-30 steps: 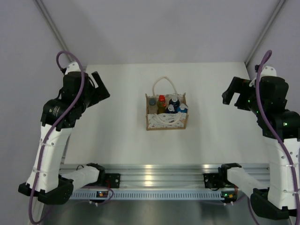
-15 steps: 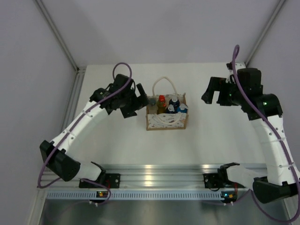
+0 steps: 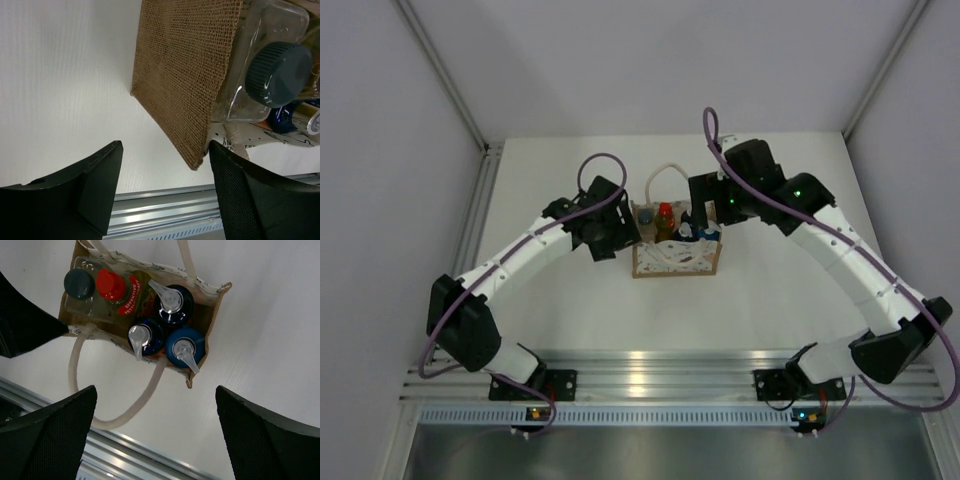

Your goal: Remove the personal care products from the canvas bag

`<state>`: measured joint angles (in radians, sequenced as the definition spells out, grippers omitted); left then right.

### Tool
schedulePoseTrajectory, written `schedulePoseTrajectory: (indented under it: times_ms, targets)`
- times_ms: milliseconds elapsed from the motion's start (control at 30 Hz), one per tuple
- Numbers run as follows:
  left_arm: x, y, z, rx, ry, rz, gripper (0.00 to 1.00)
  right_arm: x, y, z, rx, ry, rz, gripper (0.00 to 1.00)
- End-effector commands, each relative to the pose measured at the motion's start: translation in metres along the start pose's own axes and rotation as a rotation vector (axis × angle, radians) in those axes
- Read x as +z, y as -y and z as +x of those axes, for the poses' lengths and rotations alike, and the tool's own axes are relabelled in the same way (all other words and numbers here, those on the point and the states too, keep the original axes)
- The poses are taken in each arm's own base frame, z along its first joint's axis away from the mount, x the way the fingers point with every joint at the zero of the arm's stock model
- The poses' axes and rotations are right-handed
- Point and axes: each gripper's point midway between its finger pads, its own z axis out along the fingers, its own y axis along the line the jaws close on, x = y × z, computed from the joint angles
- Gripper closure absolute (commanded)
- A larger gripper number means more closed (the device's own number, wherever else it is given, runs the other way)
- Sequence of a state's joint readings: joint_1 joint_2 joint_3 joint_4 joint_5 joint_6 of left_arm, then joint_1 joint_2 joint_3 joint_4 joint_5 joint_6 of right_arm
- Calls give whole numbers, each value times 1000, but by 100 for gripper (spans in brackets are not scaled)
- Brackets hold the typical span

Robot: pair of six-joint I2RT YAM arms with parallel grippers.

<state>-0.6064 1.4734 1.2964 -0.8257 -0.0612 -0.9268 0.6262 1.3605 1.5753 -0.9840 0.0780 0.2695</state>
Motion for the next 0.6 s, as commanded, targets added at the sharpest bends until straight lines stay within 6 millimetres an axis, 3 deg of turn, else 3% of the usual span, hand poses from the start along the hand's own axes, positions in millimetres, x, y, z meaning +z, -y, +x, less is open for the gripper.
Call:
schedulePoseTrajectory:
  times_ms: [0, 200, 267, 433, 567]
  targets:
    - [19, 7, -5, 32, 35, 33, 26, 7, -17, -38, -11, 113, -19, 3]
    - [31, 18, -2, 60, 15, 46, 28, 36, -32, -38, -76, 58, -22, 15]
    - [29, 22, 1, 62, 2, 59, 34, 50, -33, -34, -89, 28, -14, 24]
    - [12, 28, -8, 61, 57, 85, 33, 68, -35, -27, -116, -6, 23, 34]
    - [-9, 38, -21, 55, 109, 132, 32, 70, -36, -25, -113, -14, 17, 38]
